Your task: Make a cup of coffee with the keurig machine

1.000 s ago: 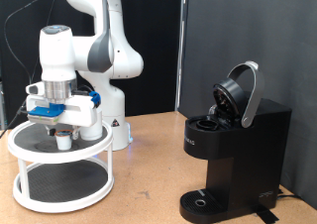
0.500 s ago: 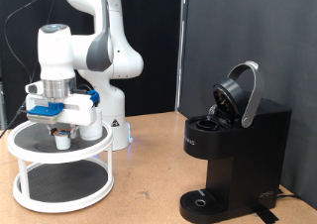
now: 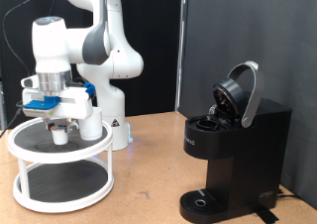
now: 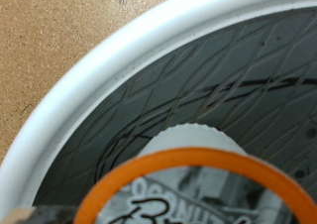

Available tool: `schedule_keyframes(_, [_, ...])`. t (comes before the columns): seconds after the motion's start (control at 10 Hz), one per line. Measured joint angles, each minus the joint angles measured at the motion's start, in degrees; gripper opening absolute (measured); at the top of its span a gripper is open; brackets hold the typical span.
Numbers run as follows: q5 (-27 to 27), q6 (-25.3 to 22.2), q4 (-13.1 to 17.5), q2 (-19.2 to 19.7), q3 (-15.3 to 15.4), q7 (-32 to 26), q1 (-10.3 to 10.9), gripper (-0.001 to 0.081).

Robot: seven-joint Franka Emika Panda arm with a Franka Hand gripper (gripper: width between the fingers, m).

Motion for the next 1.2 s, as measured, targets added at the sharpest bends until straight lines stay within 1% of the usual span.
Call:
schedule_keyframes(0.2, [-0.6, -1.8, 0.7, -0.8, 0.0, 0.0, -0.4, 0.0466])
schedule_keyframes(0.4, [0.5, -1.7, 0.6, -0.7, 0.0, -0.2, -0.3, 0.0466])
schedule_keyframes(0.5, [2.0, -2.0, 0.7, -0.8, 0.0, -0.8, -0.1, 0.0466])
schedule_keyframes(0.7, [5.5, -4.0, 1.6, -1.2, 0.0, -1.5, 0.2, 0.0466])
schedule_keyframes(1.0, [10.5, -8.6, 4.4, -2.3, 0.1, -1.8, 0.9, 0.0466])
schedule_keyframes(1.2, [13.3, -9.9, 6.1, -3.2, 0.2, -1.5, 1.0, 0.0466])
